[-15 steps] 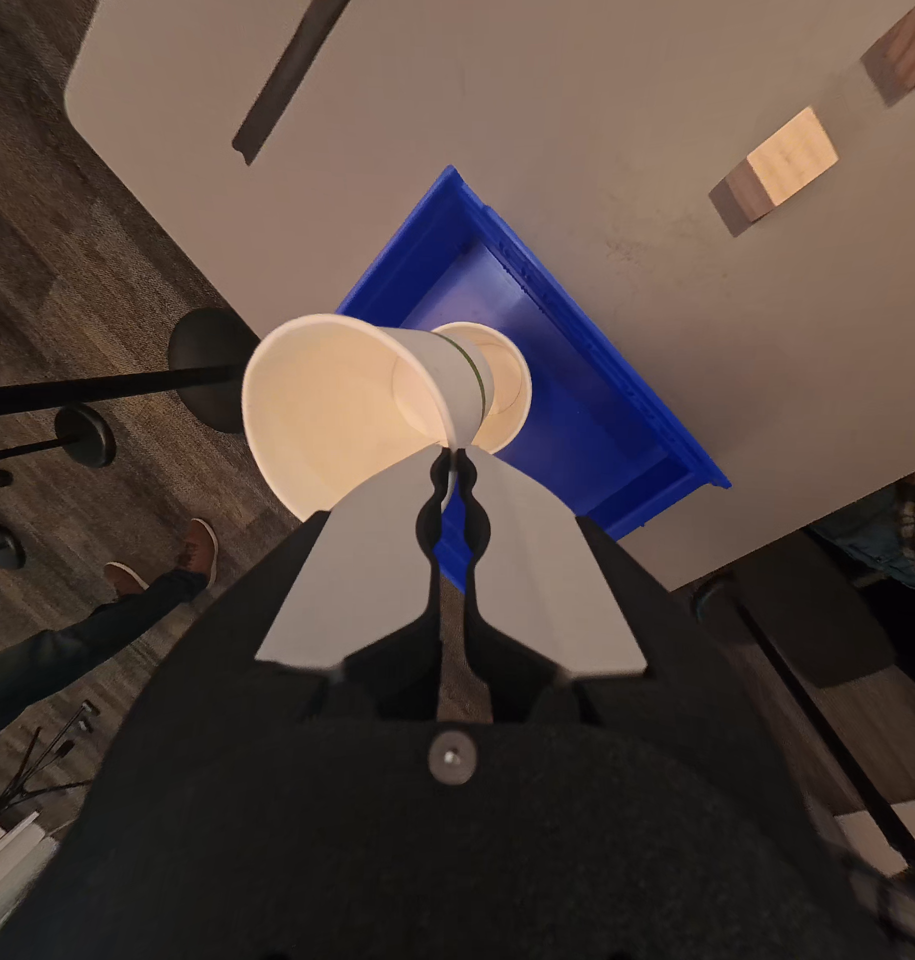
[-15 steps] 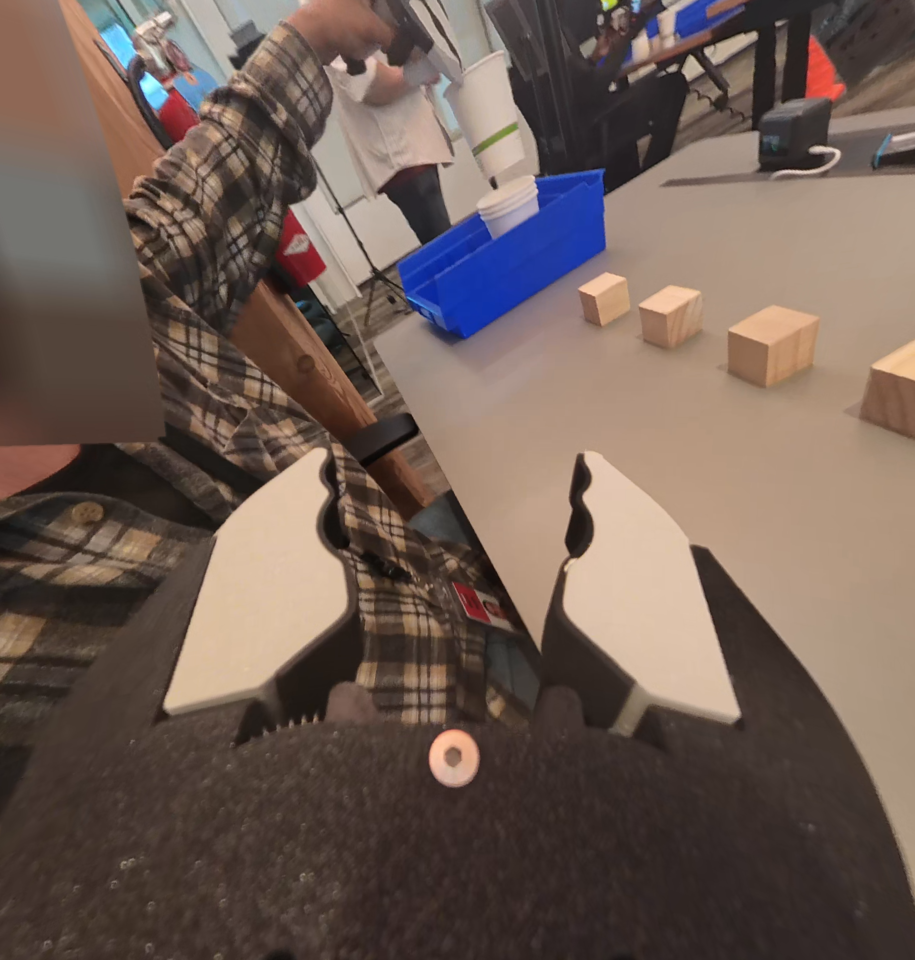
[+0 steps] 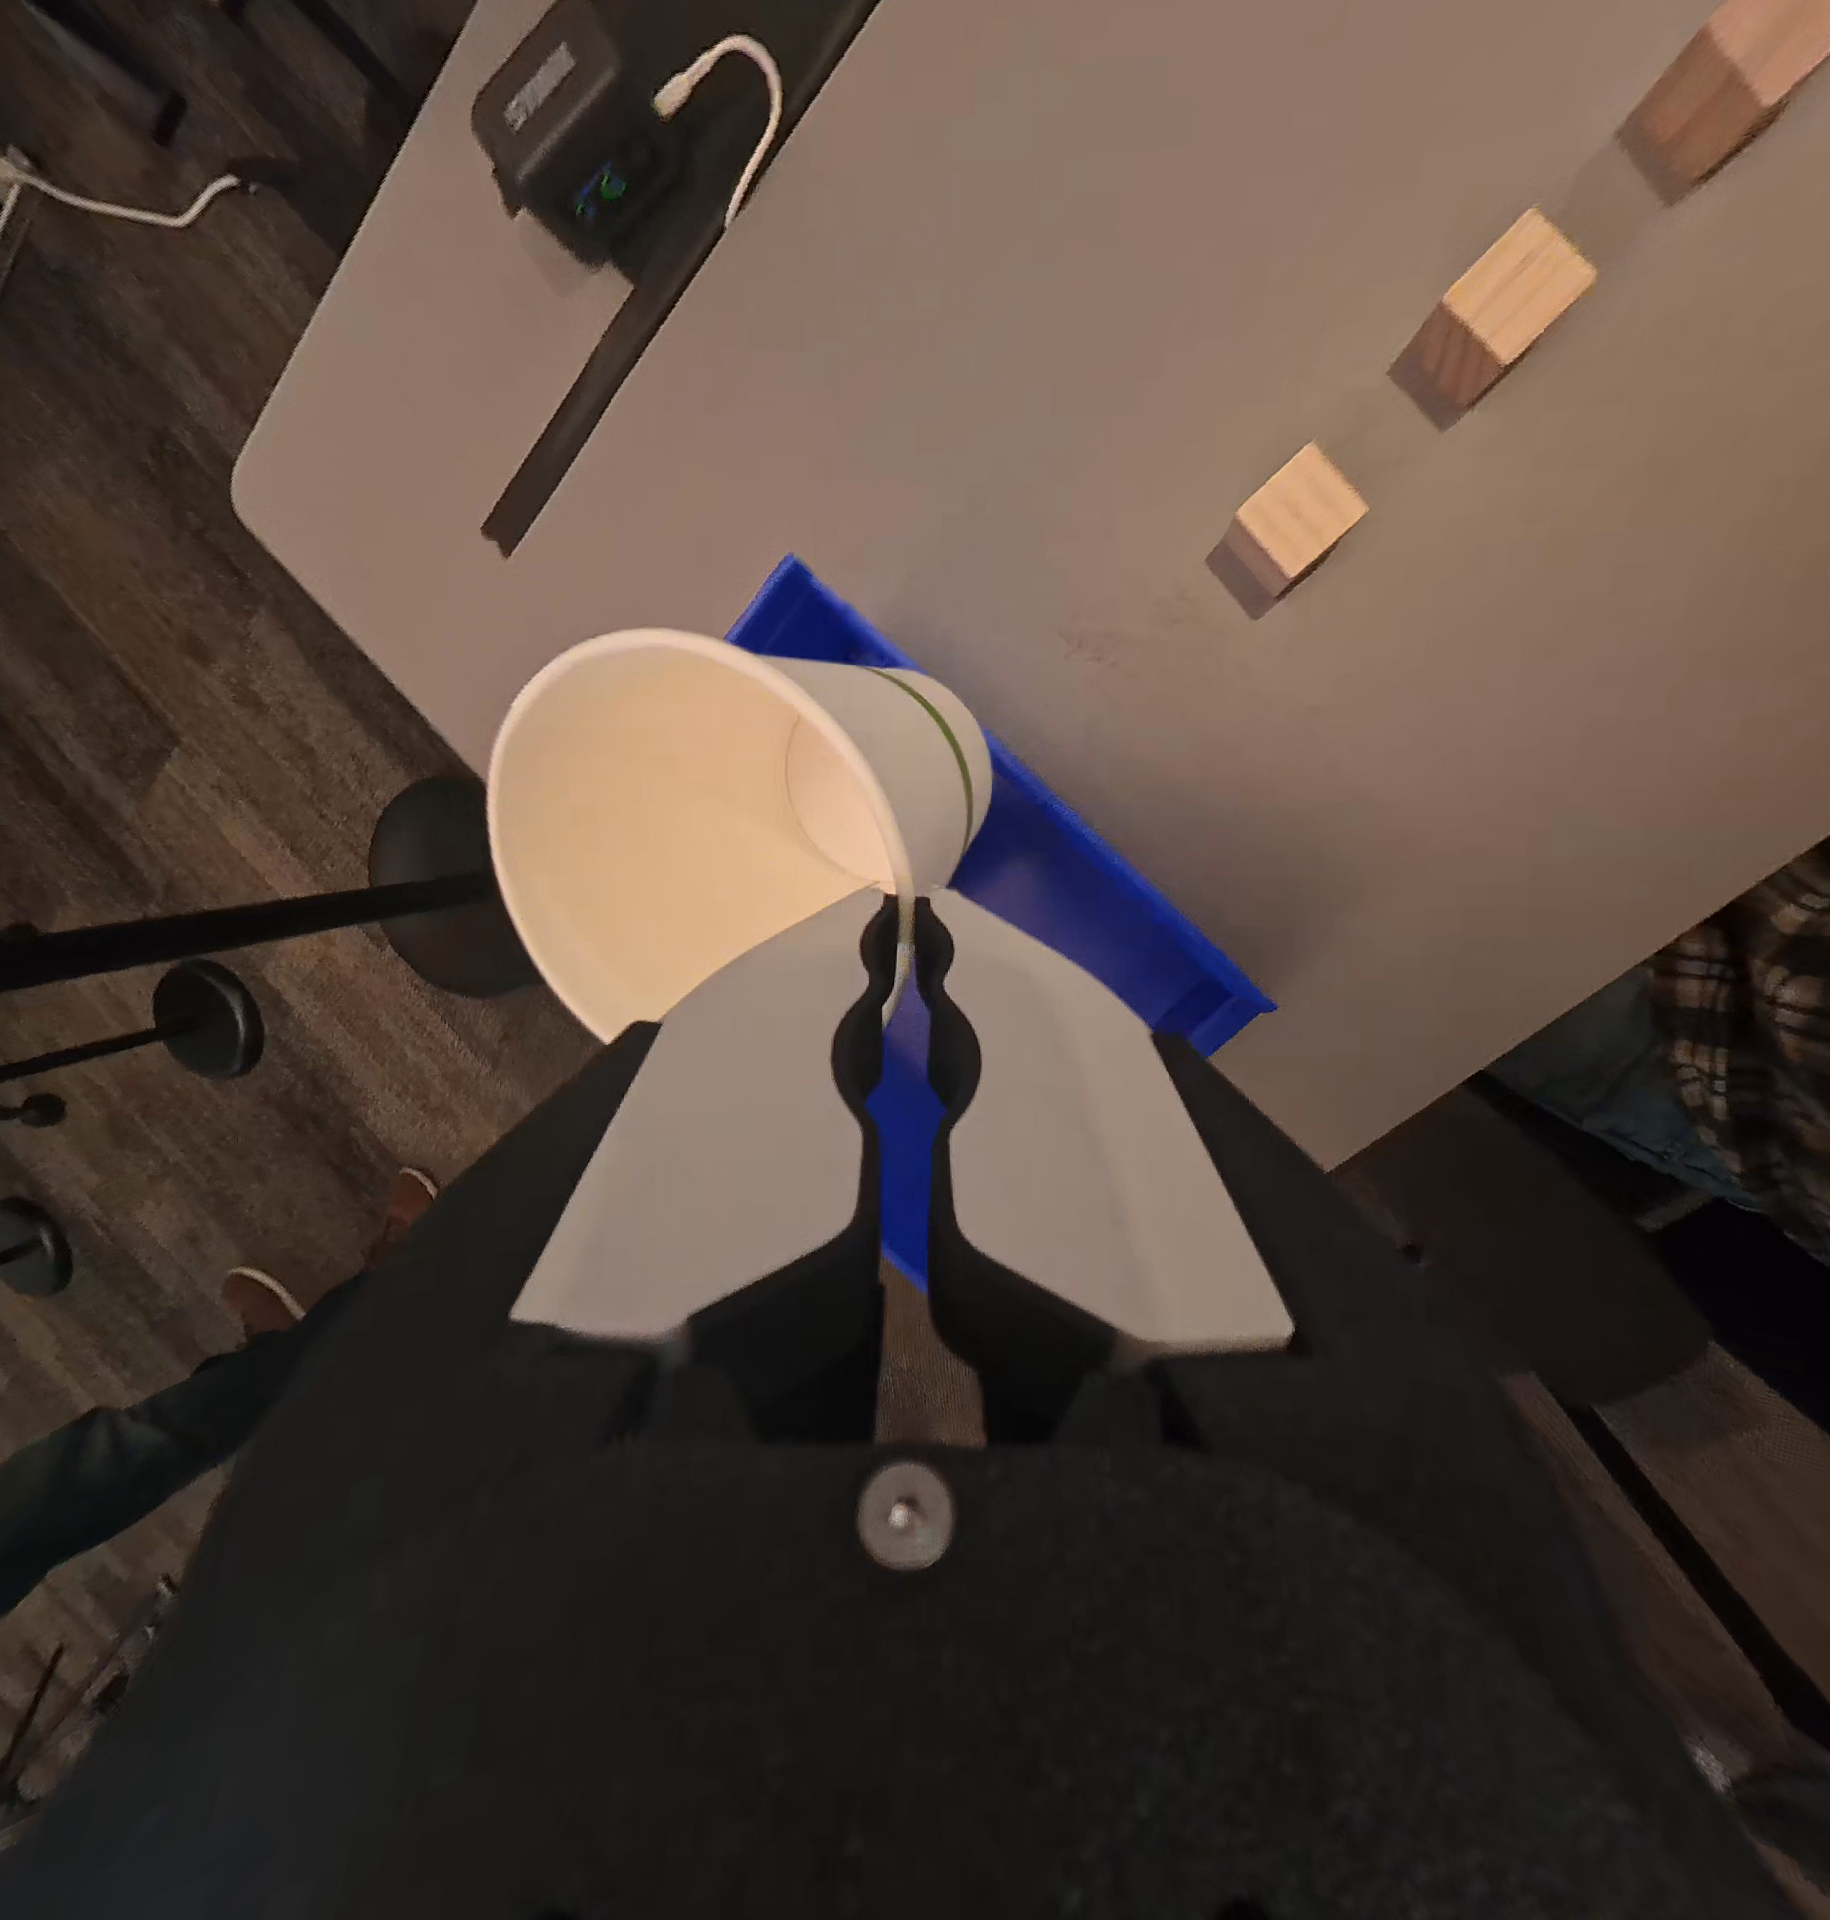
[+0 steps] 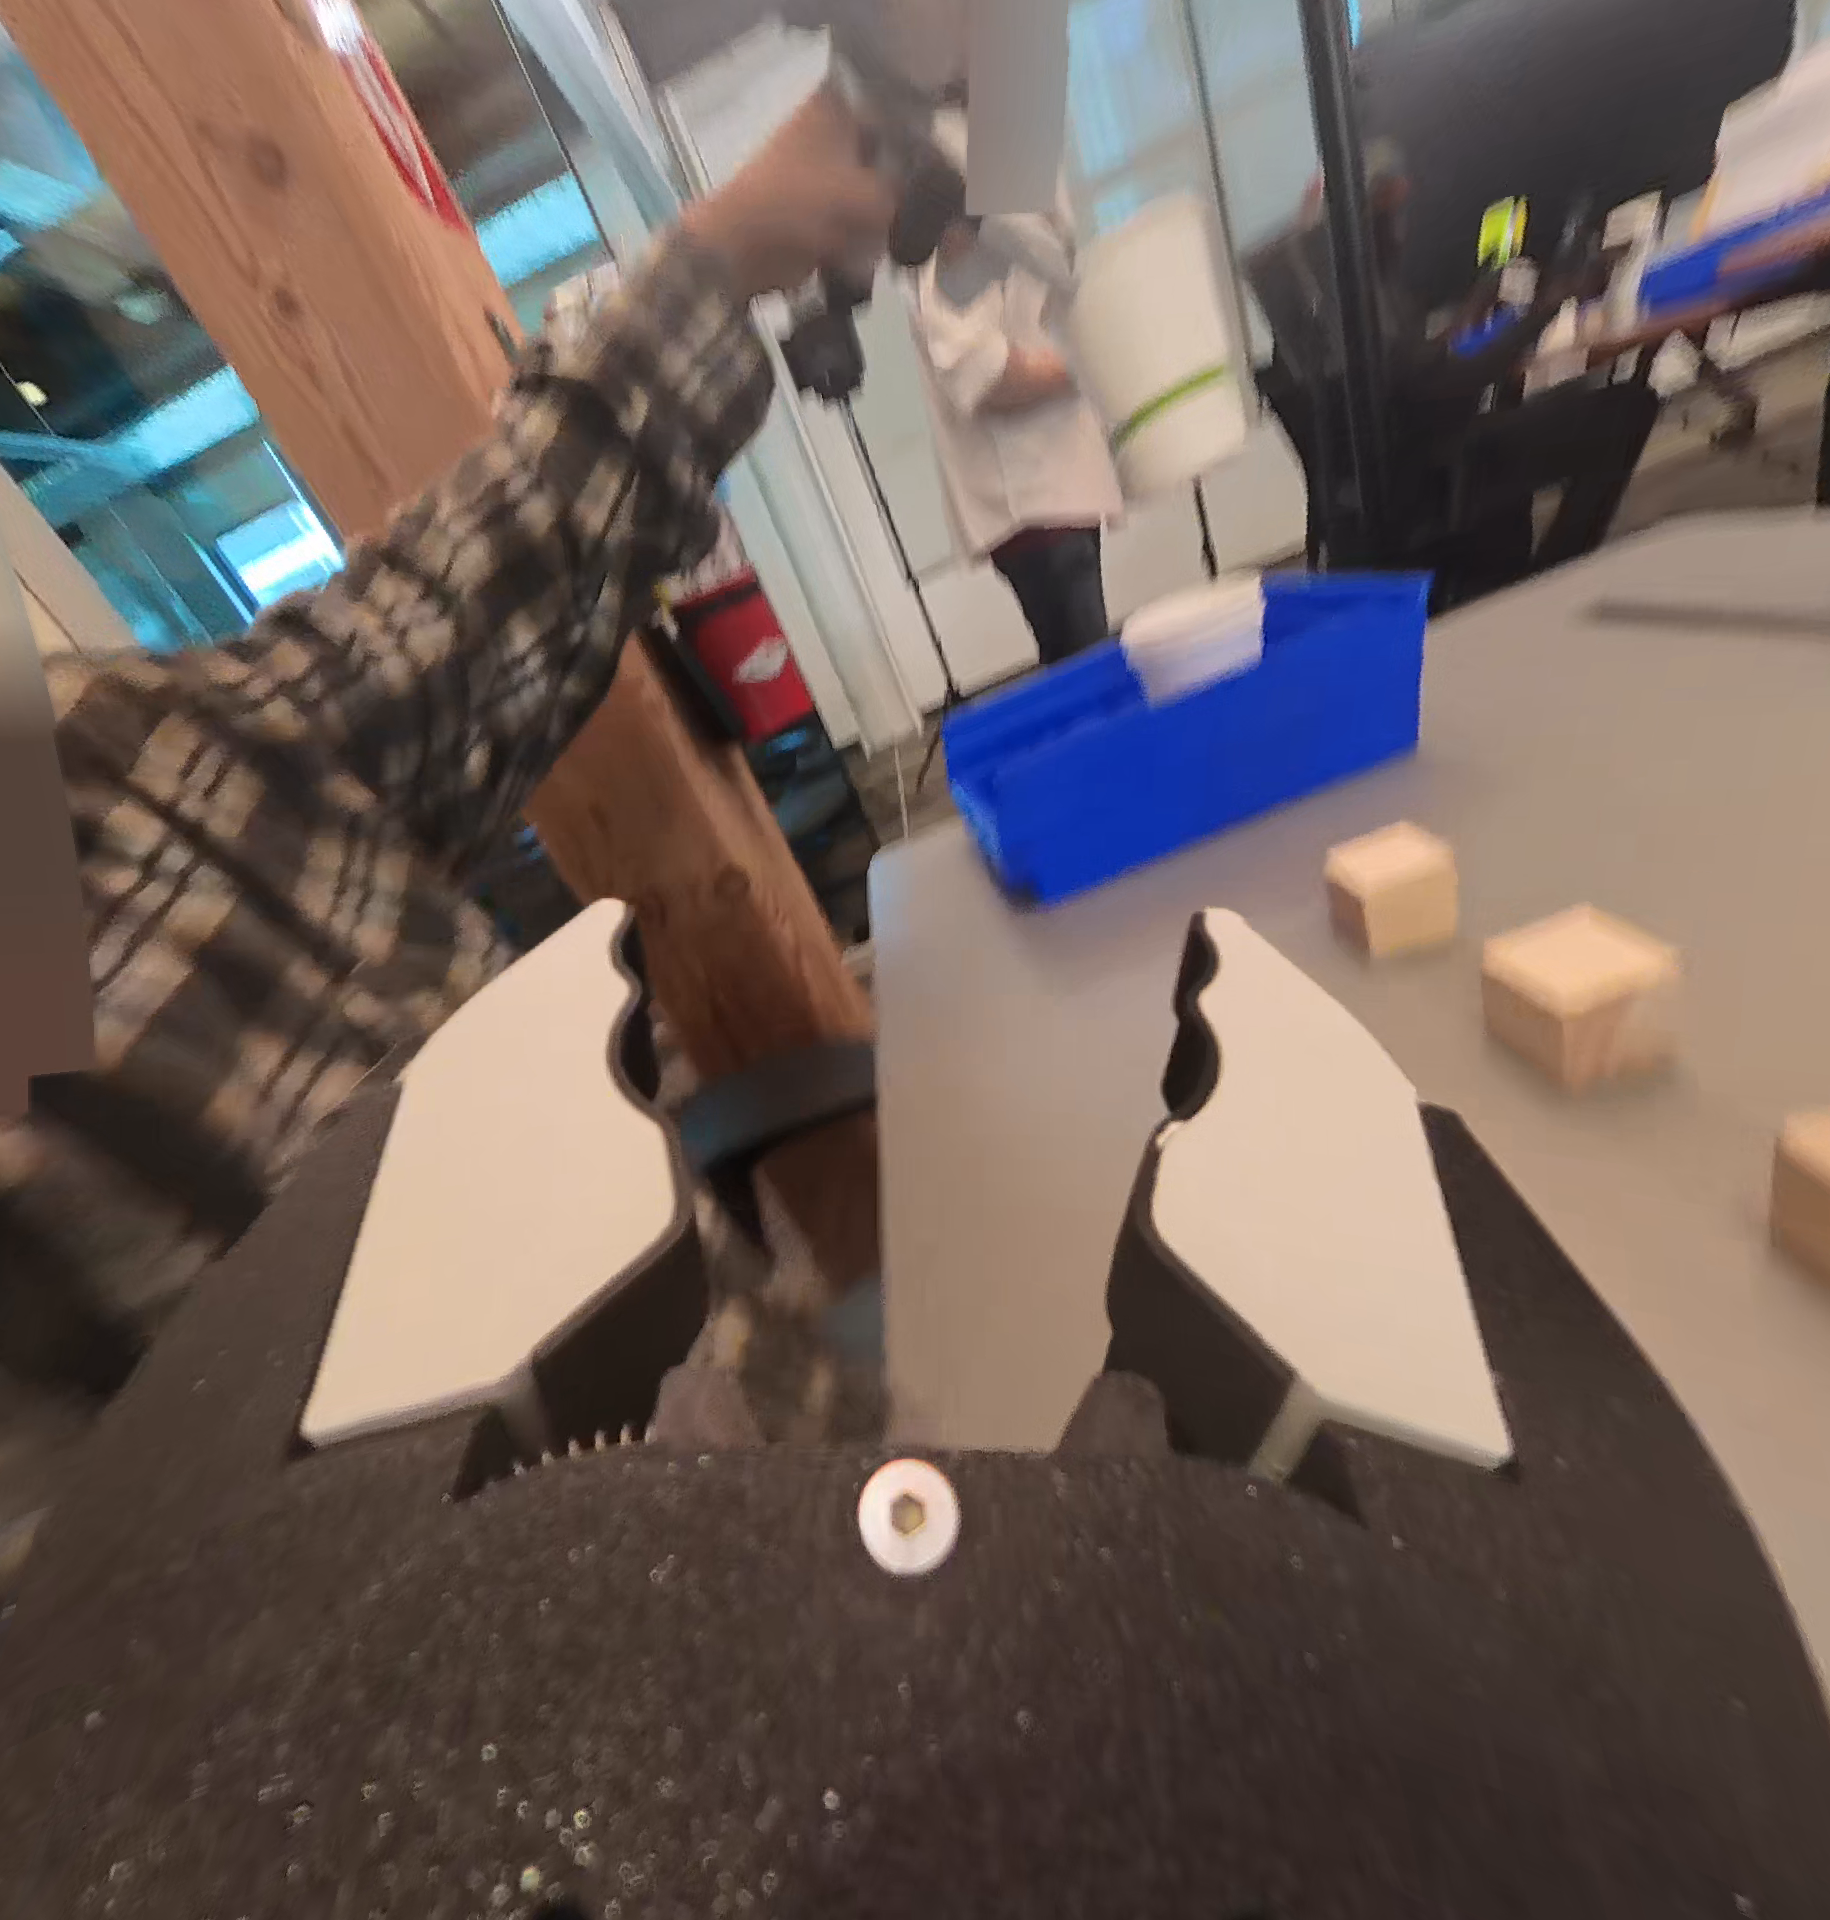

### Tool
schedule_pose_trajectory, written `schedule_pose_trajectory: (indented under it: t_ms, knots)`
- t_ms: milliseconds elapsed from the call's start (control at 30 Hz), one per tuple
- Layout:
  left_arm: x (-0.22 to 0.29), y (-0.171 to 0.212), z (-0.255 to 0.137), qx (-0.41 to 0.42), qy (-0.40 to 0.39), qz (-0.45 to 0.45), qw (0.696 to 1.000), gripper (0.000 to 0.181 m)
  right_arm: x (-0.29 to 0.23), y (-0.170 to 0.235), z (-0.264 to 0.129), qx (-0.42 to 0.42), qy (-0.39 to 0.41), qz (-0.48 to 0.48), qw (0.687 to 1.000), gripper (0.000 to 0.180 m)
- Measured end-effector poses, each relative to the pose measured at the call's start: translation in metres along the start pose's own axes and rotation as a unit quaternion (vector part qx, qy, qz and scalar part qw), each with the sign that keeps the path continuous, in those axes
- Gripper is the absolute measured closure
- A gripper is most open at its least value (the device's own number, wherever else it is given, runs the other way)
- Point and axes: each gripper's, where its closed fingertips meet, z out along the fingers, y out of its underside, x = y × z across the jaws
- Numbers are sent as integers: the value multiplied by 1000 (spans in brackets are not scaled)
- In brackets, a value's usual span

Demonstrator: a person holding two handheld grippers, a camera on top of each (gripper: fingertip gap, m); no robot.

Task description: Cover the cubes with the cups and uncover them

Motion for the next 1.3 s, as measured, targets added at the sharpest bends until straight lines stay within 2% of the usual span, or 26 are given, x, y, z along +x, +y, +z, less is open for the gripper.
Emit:
schedule_pose_trajectory:
  t_ms: [133,333,433,600,833,1000,1100,1133,1300]
  knots:
    - [34,-22,-1,5,11,42,999,178,34,-29,42,61,-3,-32,998,66]
    - [103,-67,5,15,37,119,992,178,89,-39,120,26,-6,-49,998,56]
    - [139,-95,1,60,54,156,984,179,105,-40,140,50,-9,-47,998,53]
    - [177,-133,-6,169,105,156,968,179,108,-59,134,174,-32,-18,984,53]
    - [205,-157,-3,304,194,112,926,179,115,-92,109,303,-60,13,951,54]
    - [218,-156,10,351,254,80,898,179,118,-104,100,321,-85,23,943,59]
    - [222,-154,19,366,273,67,887,179,118,-105,97,307,-104,25,946,76]
    - [224,-153,23,368,282,64,884,179,117,-106,95,304,-109,25,946,89]
    - [227,-151,31,390,323,31,862,178,117,-113,90,255,-94,22,962,91]
